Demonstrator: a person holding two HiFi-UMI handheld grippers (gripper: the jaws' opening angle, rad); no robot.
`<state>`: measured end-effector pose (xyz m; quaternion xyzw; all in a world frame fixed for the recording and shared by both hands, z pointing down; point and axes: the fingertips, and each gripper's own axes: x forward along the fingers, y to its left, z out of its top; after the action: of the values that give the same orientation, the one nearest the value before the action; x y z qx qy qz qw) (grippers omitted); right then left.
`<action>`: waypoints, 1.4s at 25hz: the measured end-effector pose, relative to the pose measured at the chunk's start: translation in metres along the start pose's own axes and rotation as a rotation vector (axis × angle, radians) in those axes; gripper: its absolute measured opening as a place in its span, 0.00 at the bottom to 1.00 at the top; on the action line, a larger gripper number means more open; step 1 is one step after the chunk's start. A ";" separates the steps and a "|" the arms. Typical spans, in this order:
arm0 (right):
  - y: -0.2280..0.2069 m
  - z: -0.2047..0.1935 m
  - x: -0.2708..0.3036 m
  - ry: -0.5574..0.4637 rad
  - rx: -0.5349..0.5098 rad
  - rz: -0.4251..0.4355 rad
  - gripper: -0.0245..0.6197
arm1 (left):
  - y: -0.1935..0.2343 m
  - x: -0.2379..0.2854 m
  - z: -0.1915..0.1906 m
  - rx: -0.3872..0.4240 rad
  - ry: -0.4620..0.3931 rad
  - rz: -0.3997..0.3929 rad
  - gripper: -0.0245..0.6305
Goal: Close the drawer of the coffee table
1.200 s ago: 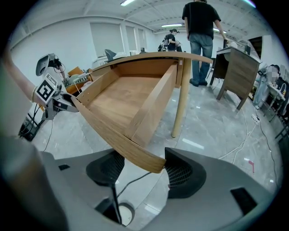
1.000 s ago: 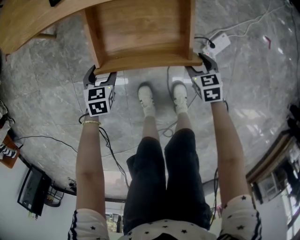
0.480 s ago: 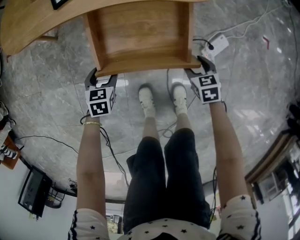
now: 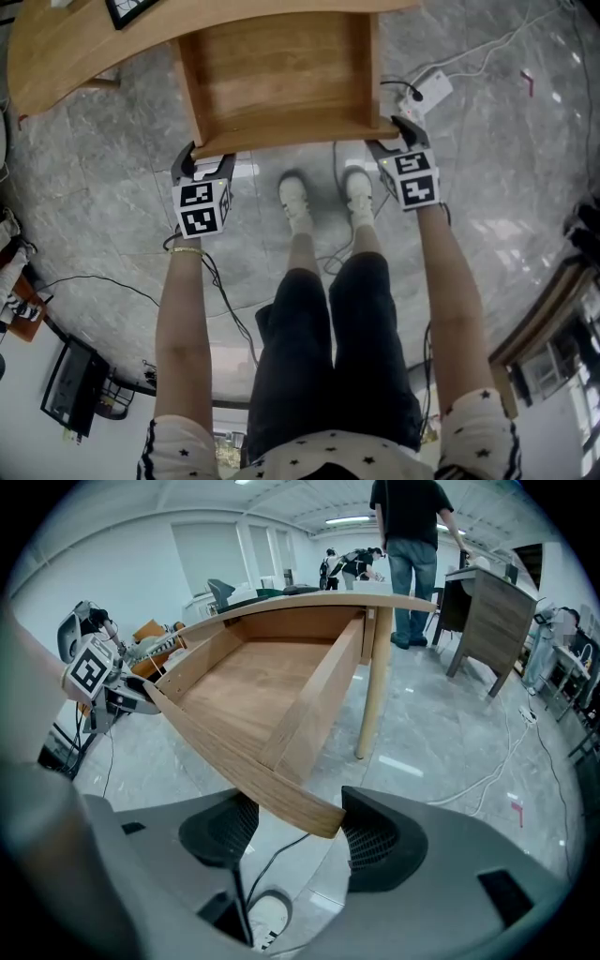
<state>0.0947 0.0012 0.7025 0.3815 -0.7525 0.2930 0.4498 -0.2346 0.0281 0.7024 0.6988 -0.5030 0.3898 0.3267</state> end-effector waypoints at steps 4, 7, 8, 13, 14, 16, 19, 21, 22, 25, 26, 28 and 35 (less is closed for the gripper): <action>0.001 0.003 -0.006 0.006 0.000 0.001 0.48 | 0.000 -0.006 0.004 0.000 0.003 -0.006 0.55; 0.001 0.005 -0.009 0.007 0.000 0.002 0.48 | 0.000 -0.010 0.006 0.001 0.005 -0.010 0.55; 0.001 0.006 -0.010 0.011 0.001 0.003 0.48 | 0.000 -0.011 0.007 0.000 0.006 -0.011 0.55; 0.002 0.009 -0.017 0.028 0.004 0.011 0.48 | 0.000 -0.017 0.011 0.001 0.014 -0.017 0.55; 0.002 0.009 -0.018 0.031 0.005 0.011 0.48 | 0.000 -0.017 0.011 0.001 0.016 -0.018 0.55; 0.002 0.011 -0.020 0.033 0.004 0.013 0.48 | 0.000 -0.019 0.013 0.001 0.017 -0.020 0.55; 0.001 0.013 -0.023 0.030 0.003 0.014 0.48 | 0.000 -0.023 0.016 0.001 0.020 -0.023 0.55; 0.000 0.014 -0.024 0.029 -0.001 0.010 0.48 | -0.001 -0.025 0.018 0.001 0.021 -0.027 0.55; -0.001 0.014 -0.025 0.030 -0.001 0.008 0.48 | -0.001 -0.026 0.018 0.001 0.022 -0.028 0.55; -0.001 0.014 -0.027 0.041 -0.001 0.010 0.48 | -0.001 -0.028 0.020 -0.001 0.022 -0.030 0.55; -0.001 0.014 -0.027 0.044 -0.001 0.012 0.48 | 0.000 -0.028 0.021 -0.002 0.021 -0.030 0.55; -0.001 0.014 -0.028 0.049 -0.001 0.012 0.48 | -0.001 -0.029 0.022 -0.002 0.020 -0.032 0.55; 0.000 0.014 -0.028 0.056 0.001 0.012 0.48 | -0.001 -0.029 0.021 -0.001 0.021 -0.039 0.55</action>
<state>0.0970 -0.0011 0.6709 0.3686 -0.7419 0.3067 0.4686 -0.2346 0.0239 0.6670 0.7043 -0.4860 0.3904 0.3397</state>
